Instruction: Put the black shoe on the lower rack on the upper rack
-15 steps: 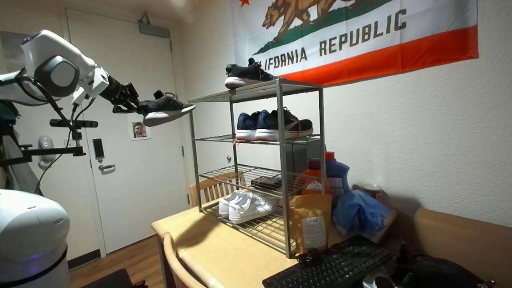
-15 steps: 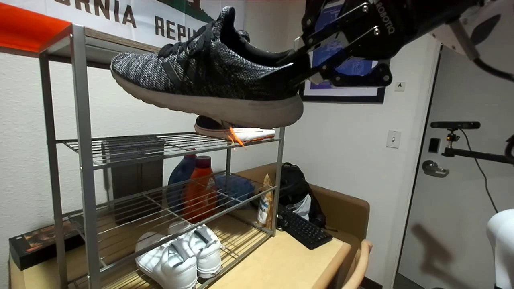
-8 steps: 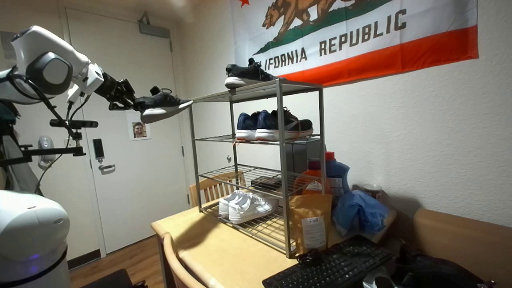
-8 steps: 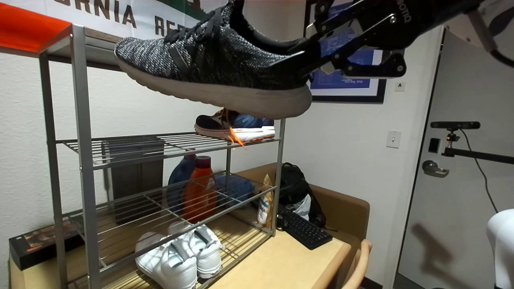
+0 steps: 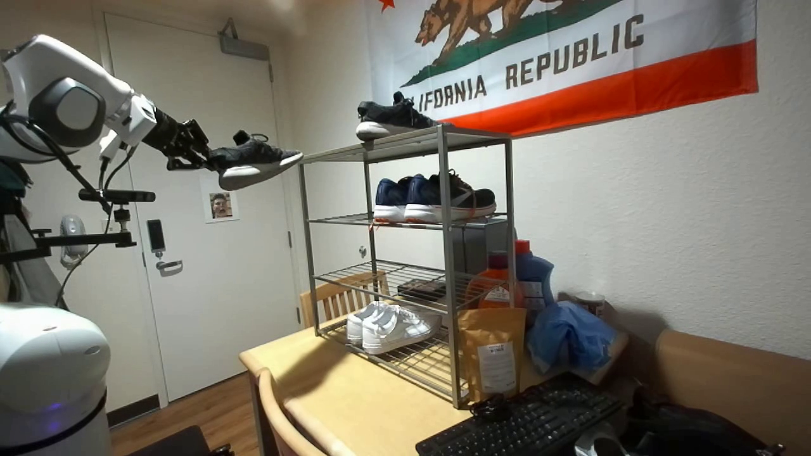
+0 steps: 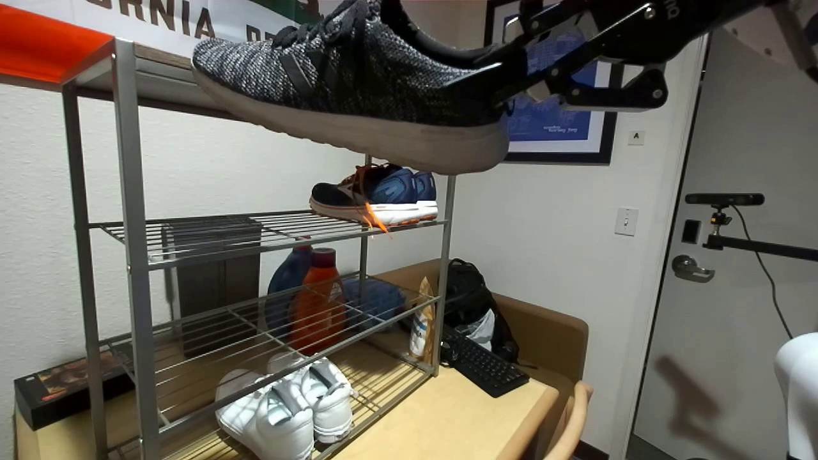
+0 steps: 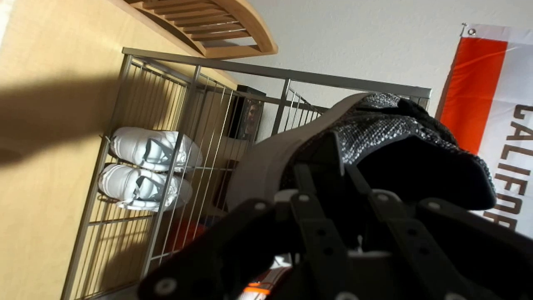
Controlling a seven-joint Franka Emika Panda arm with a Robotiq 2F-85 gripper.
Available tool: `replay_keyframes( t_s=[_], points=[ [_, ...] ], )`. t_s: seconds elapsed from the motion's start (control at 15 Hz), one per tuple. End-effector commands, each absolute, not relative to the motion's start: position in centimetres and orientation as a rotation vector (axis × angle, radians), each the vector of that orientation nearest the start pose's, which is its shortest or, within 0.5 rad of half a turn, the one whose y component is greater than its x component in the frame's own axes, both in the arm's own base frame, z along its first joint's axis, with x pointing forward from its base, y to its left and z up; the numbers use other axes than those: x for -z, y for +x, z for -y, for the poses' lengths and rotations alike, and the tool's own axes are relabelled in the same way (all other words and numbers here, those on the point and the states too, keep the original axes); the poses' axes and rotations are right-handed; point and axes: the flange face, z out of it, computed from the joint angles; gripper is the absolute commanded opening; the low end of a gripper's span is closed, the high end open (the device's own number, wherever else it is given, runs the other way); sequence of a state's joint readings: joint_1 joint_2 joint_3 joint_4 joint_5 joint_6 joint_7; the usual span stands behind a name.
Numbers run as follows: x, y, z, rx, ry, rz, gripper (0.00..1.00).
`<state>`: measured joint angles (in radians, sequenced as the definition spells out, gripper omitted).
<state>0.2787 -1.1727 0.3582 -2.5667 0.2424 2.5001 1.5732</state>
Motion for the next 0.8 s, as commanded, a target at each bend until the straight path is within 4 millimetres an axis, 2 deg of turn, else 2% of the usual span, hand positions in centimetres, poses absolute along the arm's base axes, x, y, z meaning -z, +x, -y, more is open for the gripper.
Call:
replay_keyframes(
  t_s=[0.0,0.4,0.73],
  points=[
    [-69.8,17.3,-20.1,0.792,-1.814,-1.085,0.06],
    [-70.5,18.7,-19.3,0.809,-1.77,-1.123,0.06],
    [-71.7,18.7,-19.1,0.835,-1.722,-1.122,0.06]
  ],
)
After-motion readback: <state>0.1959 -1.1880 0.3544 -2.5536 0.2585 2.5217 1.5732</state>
